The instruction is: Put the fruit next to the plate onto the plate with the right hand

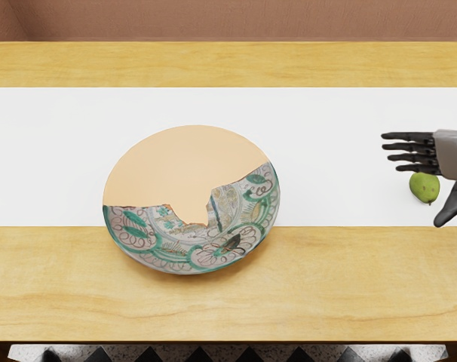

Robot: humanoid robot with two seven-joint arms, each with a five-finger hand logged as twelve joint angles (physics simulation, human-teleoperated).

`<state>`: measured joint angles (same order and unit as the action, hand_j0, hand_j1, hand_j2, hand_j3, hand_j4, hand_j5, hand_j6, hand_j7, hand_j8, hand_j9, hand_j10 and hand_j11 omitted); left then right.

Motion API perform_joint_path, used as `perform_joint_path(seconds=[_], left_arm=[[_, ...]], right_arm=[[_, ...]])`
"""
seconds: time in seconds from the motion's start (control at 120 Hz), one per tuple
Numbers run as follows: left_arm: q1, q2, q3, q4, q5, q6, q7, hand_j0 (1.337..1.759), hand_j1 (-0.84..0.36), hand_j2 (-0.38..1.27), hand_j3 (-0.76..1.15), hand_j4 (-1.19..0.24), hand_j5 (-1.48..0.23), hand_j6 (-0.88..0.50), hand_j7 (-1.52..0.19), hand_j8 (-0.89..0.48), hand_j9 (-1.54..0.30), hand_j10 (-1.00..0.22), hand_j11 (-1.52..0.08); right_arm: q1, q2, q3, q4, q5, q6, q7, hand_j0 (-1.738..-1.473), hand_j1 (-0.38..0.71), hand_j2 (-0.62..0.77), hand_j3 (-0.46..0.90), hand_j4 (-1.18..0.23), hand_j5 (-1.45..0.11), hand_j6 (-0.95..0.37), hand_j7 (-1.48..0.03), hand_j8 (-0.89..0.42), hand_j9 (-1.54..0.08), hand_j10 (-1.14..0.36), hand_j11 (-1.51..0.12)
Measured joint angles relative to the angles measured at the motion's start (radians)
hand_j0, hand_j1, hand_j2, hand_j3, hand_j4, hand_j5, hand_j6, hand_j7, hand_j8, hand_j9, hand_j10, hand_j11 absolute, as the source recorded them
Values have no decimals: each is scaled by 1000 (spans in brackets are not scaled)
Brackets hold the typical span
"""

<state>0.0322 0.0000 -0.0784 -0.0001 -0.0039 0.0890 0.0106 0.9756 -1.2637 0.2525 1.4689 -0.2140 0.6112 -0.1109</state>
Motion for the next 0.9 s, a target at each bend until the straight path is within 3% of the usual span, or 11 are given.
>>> perform_joint_path(seconds=[0.275,0.433,0.542,0.65,0.733,0.825,0.9], left_arm=[[0,0,0,0,0,0,0,1658,349,1,0,0,0,0,0,0,0,0,0],[0,0,0,0,0,0,0,1658,349,1,0,0,0,0,0,0,0,0,0],[0,0,0,0,0,0,0,1658,349,1,0,0,0,0,0,0,0,0,0],[0,0,0,0,0,0,0,1658,349,1,0,0,0,0,0,0,0,0,0],[0,0,0,0,0,0,0,1658,349,1,0,0,0,0,0,0,0,0,0],[0,0,0,0,0,0,0,1658,349,1,0,0,0,0,0,0,0,0,0],[0,0,0,0,0,0,0,1658,349,1,0,0,0,0,0,0,0,0,0]], right_arm=[[14,-28,16,23,-19,0,-19,-1658,-349,1,0,-3,0,-4,0,-4,0,-3,0],[16,-100,18,134,-121,-34,-122,-1658,-349,1,0,-4,-1,-6,0,-5,0,-5,0],[12,-120,14,223,-187,-228,-260,-1658,-349,1,0,-6,-1,-8,0,-7,0,-6,0],[6,-117,9,258,-258,-391,-324,-1658,-349,0,0,-8,-1,-11,0,-9,-1,-8,0],[-24,-74,-3,268,-323,-577,-350,-1658,-349,1,0,-8,-1,-11,0,-9,-1,-8,0],[-60,27,-11,273,-408,-774,-429,-1658,-349,1,0,-9,-1,-12,0,-11,-1,-9,0],[-66,87,-12,275,-459,-866,-466,-1658,-349,1,0,-10,-1,-13,0,-11,-1,-9,0]])
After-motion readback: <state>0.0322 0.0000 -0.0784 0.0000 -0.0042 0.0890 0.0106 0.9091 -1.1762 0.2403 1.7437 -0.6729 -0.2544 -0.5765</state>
